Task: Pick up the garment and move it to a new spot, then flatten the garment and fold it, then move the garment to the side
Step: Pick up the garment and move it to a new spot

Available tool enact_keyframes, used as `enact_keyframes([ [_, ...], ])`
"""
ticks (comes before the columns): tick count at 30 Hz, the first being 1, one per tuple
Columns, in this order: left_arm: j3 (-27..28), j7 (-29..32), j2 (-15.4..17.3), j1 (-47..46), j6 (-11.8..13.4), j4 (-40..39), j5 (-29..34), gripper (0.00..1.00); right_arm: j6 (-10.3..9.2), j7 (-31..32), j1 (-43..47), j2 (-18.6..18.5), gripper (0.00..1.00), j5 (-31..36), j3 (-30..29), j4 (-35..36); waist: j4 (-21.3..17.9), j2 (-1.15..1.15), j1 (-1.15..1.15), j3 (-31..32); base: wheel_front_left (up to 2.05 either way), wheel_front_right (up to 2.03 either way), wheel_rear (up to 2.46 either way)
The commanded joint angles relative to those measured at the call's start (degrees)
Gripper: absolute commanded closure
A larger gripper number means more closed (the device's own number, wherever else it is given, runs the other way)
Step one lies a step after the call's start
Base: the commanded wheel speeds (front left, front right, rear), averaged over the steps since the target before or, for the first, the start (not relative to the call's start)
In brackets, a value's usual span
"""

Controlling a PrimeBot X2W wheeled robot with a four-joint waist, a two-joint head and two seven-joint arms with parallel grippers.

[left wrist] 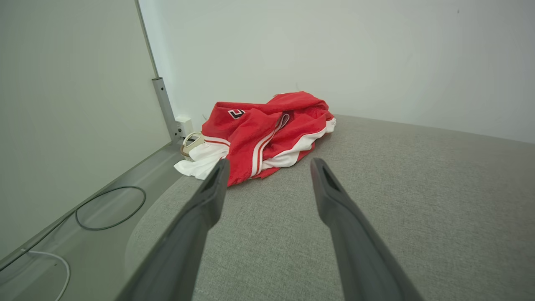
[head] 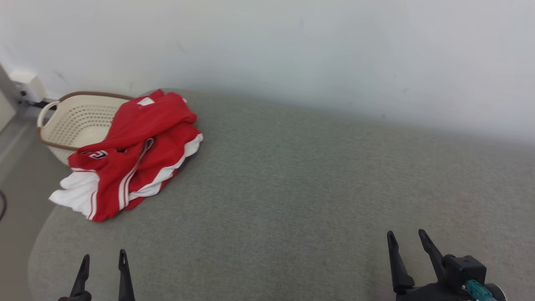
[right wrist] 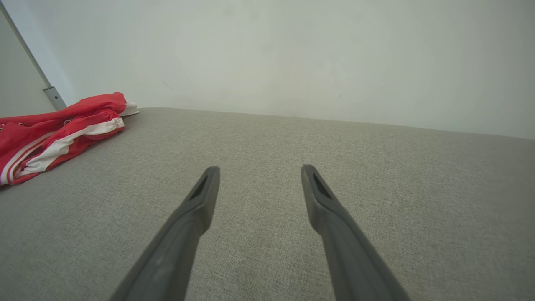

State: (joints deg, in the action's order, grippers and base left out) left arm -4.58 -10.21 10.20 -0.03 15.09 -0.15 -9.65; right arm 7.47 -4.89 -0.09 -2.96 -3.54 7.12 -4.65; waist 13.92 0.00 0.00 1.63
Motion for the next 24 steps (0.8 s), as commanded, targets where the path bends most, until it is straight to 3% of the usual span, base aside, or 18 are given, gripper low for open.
enact_keyframes([
  [1, 0.0, -0.3, 0.3, 0.8, 0.1, 0.0, -0.4, 0.00, 0.04, -0.3, 0.7, 0.1, 0.00, -0.4, 0.1, -0.2, 3.8, 0.00, 0.00, 0.5, 0.00, 0.00, 0.00],
  [14, 0.3, 0.1, 0.8, 1.1, 0.6, -0.2, -1.1, 0.00, 0.04, -1.1, 0.6, 0.1, 0.00, -1.0, 0.8, -1.2, 12.1, 0.00, 0.00, 1.4, 0.00, 0.00, 0.00],
  [24, 0.9, -0.3, 1.2, 2.3, 1.6, -1.1, -1.4, 0.00, 0.04, -1.6, -0.4, 0.1, 0.00, -1.2, 2.1, -1.9, 14.5, 0.00, 0.00, 1.1, 0.00, 0.00, 0.00],
])
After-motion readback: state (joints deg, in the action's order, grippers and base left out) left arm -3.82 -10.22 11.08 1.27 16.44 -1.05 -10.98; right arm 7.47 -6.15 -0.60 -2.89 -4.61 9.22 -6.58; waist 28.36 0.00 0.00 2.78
